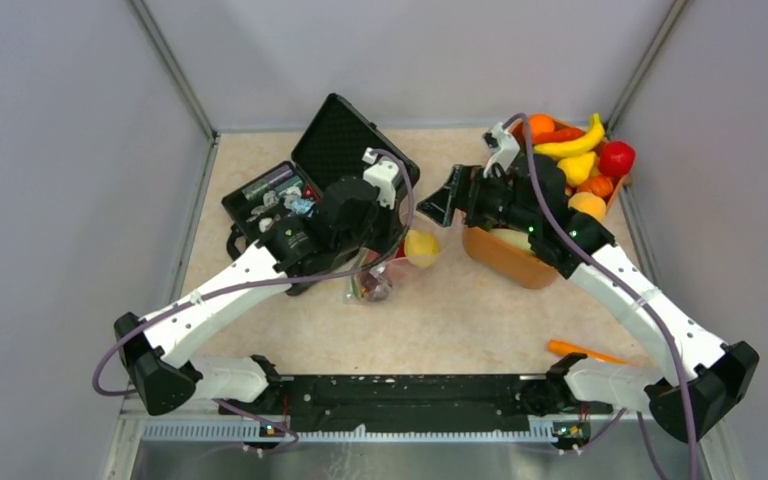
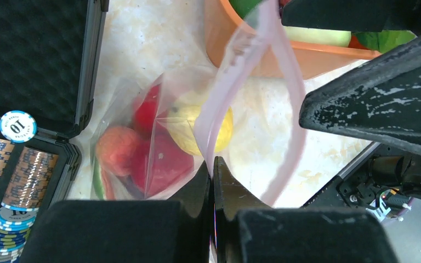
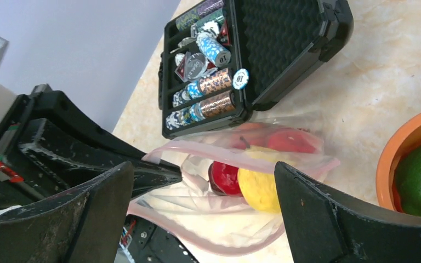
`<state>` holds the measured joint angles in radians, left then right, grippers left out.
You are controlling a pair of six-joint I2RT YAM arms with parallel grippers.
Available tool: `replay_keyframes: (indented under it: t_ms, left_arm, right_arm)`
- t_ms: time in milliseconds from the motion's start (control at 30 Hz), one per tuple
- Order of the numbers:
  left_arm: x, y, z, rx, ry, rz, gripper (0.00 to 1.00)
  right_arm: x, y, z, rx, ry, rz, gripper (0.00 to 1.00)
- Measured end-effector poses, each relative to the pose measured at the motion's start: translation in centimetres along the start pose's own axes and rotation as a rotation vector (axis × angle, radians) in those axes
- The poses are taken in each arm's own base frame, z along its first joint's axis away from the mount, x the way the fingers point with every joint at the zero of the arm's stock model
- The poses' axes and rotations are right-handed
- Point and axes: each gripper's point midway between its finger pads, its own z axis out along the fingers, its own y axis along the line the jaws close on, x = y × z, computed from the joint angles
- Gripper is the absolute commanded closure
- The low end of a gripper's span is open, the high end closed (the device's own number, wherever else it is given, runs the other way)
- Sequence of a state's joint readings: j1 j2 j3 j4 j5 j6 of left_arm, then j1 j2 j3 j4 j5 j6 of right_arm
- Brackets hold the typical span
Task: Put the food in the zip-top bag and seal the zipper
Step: Place the fake fruit in the zipper food storage bag, then pick up the fake fruit from the bin.
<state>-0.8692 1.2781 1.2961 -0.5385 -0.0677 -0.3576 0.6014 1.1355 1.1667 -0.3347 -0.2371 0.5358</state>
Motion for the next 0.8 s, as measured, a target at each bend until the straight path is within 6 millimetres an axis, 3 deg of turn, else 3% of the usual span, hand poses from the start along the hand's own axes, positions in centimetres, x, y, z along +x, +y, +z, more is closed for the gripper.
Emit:
replay_keyframes:
  t_ms: [167,267,433,500,567,600,633,700,800]
  left_arm:
    - [-0.5,0.2,-0.6,-0.014,-0.023,-0.002,1.0]
    - [-0.9,0.4,-1.0,-0.021,-0.043,-0.004,1.0]
    - [-1.6,0.7,-1.9,-0.037,-0.082,-0.009,1.0]
    - [-1.7,0.9,-2.3,-0.041,-0.091,-0.01,1.0]
    - [-1.8,0.8,-2.4,-0.04,-0.097,-0.012,1.0]
    - [-1.7,0.8,-2.3,-0.039,-0.098,-0.015,1.0]
    - [-1.3,0.9,-2.2,-0.039,-0.087,-0.015,1.0]
    - [-1.0,0.9,-2.0,-0.037,-0.081,-0.016,1.0]
    - [-0.8,0.9,-1.9,-0.034,-0.076,-0.015,1.0]
  right_arm:
    - [-0.4,-1.1,-0.8,0.055,-0.063,0.003,0.08]
    - [-0.7,-2.8,-3.4,0.143,-0.164,-0.002,0.16]
    - [-3.8,-4.3,-7.2,0.275,-0.337,-0.056,0.19]
    - [-5.2,-5.6,-8.1,0.368,-0.365,-0.09,0.33]
    - [-6.5,-6.8,-8.4,0.442,-0.371,-0.124,0.39]
    - [-8.0,-9.6,-8.3,0.557,-0.361,-0.144,0.31]
    - [-8.0,-9.8,-8.3,0.563,-0.357,-0.145,0.29]
    - [-8.0,-12.0,-8.5,0.628,-0.329,-0.139,0.29]
    - [-9.6,-16.4,-10.0,0.756,-0.338,-0.089,0.3]
